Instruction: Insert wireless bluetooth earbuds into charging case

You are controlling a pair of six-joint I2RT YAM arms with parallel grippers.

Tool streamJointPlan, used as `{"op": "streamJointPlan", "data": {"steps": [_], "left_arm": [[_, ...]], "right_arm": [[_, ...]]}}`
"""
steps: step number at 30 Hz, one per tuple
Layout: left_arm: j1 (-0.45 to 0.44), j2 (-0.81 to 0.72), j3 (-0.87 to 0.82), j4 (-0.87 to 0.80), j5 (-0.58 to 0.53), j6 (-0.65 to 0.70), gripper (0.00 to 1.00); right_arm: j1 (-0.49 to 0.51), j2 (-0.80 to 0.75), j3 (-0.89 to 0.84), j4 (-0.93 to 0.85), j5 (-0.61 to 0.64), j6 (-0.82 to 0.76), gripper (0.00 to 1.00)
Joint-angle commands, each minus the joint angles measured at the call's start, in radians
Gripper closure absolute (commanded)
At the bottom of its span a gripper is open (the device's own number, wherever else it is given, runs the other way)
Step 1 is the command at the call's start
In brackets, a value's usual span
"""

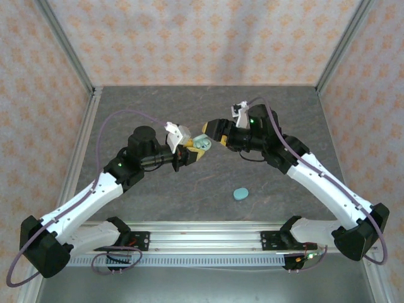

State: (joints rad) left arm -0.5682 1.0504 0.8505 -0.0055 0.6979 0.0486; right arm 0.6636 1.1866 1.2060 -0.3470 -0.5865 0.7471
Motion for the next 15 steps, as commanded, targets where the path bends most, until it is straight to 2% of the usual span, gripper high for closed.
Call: {"op": "streamJointPlan", "data": {"steps": [1,10,15], "left_arm": [[-0.002,0.001,0.037,0.069,0.015,-0.018,1.00],[-0.001,-0.001,0.037,0.084,-0.009,-0.027,1.00],[-0.001,0.015,0.049,0.091,-0.015,-0.028,1.00]], "right_arm": [[-0.008,0.018,-0.020,0.092,-0.030,0.075,0.26],[-0.007,0.042,-0.040,0.119,-0.065,0.121,0.25],[-0.007,0.044,-0.085,0.203,-0.106,0.180,0.25]]}}
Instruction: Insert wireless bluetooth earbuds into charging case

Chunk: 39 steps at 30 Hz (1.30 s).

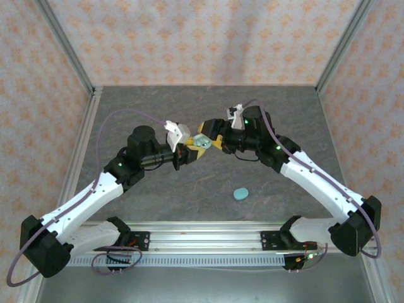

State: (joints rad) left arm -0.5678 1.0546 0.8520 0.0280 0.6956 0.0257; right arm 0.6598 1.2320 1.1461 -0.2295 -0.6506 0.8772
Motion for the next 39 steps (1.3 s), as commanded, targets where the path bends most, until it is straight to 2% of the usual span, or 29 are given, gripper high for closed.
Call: {"op": "streamJointPlan", "data": {"steps": [1,8,13,18,23,26,30,34,39], "left_arm": [[-0.002,0.014,0.052,0.058,-0.013,-0.006,1.00],[-0.001,0.045,0.067,0.064,-0.018,-0.009,1.00],[-0.002,0.060,0.072,0.063,-0.023,-0.017,1.00],[-0.002,0.067,0.073,0.047,-0.043,-0.024,1.00],[-0.002,0.056,0.066,0.024,-0.069,-0.026,0.98],[-0.001,0.047,0.062,0.011,-0.079,-0.027,0.74],[-0.001,0.033,0.054,-0.012,-0.092,-0.027,0.54],[-0.002,0.007,0.036,-0.022,-0.112,-0.027,0.40],[-0.001,-0.047,0.024,-0.069,-0.166,-0.003,0.28]], "right_arm": [[-0.003,0.000,-0.031,0.106,-0.053,0.061,0.25],[-0.003,0.003,-0.057,0.171,-0.099,0.110,0.32],[-0.003,0.004,-0.070,0.206,-0.117,0.137,0.44],[-0.003,0.005,-0.073,0.213,-0.119,0.140,0.61],[-0.003,0.009,-0.072,0.218,-0.118,0.142,0.71],[-0.003,0.013,-0.074,0.229,-0.114,0.151,0.76],[-0.006,0.015,-0.073,0.247,-0.105,0.163,0.80],[-0.013,0.015,-0.076,0.248,-0.082,0.171,0.84],[-0.028,0.026,-0.090,0.256,-0.050,0.188,0.90]]}}
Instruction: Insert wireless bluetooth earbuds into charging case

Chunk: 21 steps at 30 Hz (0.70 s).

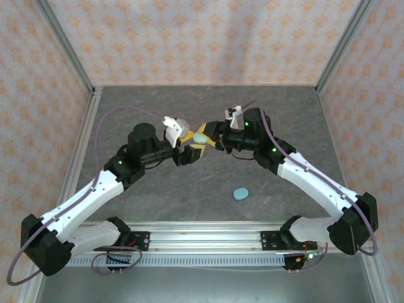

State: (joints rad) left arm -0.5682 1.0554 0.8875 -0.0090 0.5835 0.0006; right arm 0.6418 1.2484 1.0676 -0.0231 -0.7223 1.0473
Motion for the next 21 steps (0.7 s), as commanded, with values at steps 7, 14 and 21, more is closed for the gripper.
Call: {"op": "streamJointPlan", "data": {"steps": [7,14,21], "left_arm": [[0.002,-0.148,-0.035,-0.133,-0.209,0.069,0.22],[0.008,-0.217,-0.045,-0.280,-0.415,0.068,0.20],[0.049,-0.238,-0.090,-0.302,-0.458,0.017,0.19]], "right_arm": [[-0.014,0.072,-0.002,0.002,0.085,-0.067,0.92],[-0.014,0.287,0.097,-0.100,0.135,-0.208,0.92],[-0.014,0.648,0.311,-0.085,0.111,-0.273,0.93]]}}
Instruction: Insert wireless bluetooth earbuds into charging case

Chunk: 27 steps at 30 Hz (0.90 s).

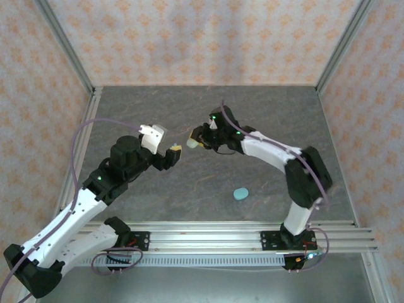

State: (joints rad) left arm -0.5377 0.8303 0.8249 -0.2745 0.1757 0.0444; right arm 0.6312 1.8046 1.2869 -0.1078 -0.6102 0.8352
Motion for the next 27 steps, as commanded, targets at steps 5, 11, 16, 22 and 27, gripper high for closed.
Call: {"op": "streamJointPlan", "data": {"steps": [5,11,16,22,27], "left_arm": [[0.053,-0.017,-0.053,-0.026,-0.032,-0.047,0.18],[0.069,-0.022,-0.118,0.070,-0.019,-0.077,0.17],[0.076,-0.004,-0.144,0.103,-0.020,-0.079,0.17],[0.087,0.014,-0.144,0.115,-0.019,-0.068,0.16],[0.095,0.019,-0.150,0.127,-0.012,-0.067,0.16]], "right_arm": [[-0.007,0.337,0.312,0.002,0.014,-0.084,0.93],[-0.033,0.578,0.533,0.037,0.061,-0.031,0.92],[-0.035,0.703,0.680,0.047,0.055,0.005,0.92],[-0.034,0.771,0.809,-0.055,0.068,-0.016,0.74],[-0.035,0.750,0.859,-0.202,0.121,-0.078,0.54]]}}
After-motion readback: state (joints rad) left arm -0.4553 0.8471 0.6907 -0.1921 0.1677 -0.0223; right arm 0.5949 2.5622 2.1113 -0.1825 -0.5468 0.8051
